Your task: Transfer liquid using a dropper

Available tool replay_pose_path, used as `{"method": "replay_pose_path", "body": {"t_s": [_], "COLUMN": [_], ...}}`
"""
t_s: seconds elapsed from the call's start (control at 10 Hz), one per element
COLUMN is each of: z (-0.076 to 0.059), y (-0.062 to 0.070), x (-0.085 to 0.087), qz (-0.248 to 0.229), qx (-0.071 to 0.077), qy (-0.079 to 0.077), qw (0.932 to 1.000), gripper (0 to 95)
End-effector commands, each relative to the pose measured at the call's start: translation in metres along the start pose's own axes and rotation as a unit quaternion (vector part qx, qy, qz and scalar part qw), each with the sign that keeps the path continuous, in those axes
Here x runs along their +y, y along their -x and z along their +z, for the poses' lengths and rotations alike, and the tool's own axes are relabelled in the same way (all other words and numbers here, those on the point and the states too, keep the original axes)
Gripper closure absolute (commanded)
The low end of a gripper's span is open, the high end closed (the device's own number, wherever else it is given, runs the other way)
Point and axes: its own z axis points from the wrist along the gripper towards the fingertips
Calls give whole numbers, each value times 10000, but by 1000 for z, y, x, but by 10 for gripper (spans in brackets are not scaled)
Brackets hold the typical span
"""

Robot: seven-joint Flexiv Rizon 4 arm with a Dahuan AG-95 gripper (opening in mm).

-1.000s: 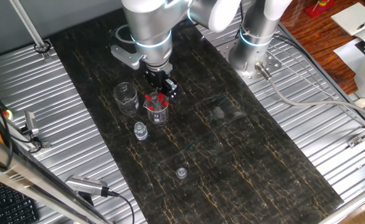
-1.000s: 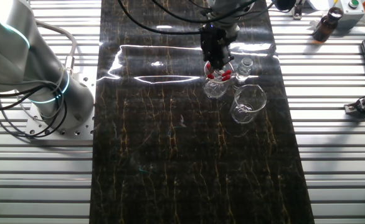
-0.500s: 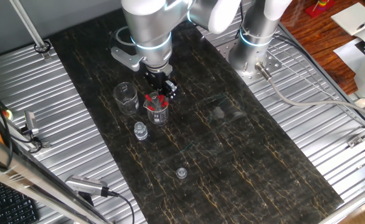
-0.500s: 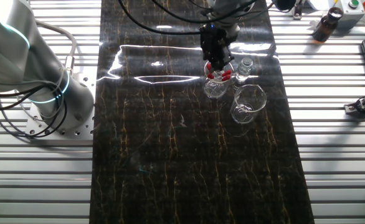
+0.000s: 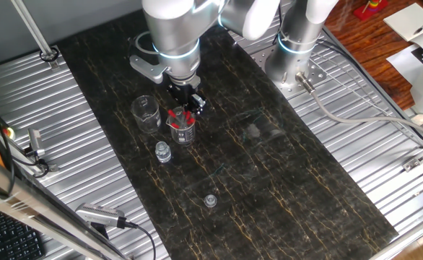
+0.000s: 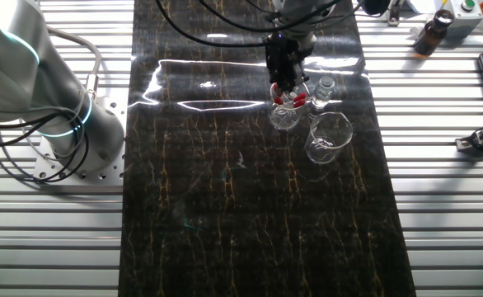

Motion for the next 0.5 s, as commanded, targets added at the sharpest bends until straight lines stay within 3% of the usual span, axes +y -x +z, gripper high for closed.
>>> {"method": "replay_pose_path", "body": {"t_s": [0.1, 0.5], "z": [1, 4], "y": [0, 1], "x": [0, 0], "qz": [6, 3], "qx": [-12, -48], "qy": [-9, -34], "qw": [10000, 10000], "gripper": [760, 760]}}
